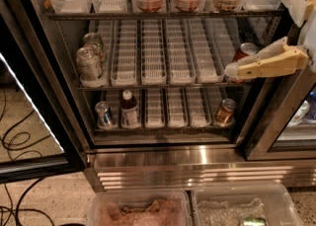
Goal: Pick coke can from top shelf of fridge
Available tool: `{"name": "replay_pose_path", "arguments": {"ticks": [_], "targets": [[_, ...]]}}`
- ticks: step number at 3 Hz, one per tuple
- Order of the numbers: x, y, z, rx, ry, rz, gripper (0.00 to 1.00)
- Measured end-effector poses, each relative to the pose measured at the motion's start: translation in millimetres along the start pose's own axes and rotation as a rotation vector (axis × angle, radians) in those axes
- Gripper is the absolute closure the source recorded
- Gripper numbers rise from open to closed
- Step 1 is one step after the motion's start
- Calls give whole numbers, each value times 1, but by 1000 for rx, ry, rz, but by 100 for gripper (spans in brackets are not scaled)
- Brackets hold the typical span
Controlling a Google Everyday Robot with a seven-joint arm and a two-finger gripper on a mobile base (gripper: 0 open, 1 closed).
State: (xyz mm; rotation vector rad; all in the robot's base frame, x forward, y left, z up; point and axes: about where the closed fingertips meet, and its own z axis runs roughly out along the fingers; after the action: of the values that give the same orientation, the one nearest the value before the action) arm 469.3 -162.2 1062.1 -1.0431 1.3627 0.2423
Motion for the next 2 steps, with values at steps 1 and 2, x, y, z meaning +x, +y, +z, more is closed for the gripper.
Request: {"name": "replay_pose_path", "arguments": {"ticks": [1,2], "targets": [[-8,12,23,1,-44,24,0],[-14,31,46,54,-82,102,0]]}}
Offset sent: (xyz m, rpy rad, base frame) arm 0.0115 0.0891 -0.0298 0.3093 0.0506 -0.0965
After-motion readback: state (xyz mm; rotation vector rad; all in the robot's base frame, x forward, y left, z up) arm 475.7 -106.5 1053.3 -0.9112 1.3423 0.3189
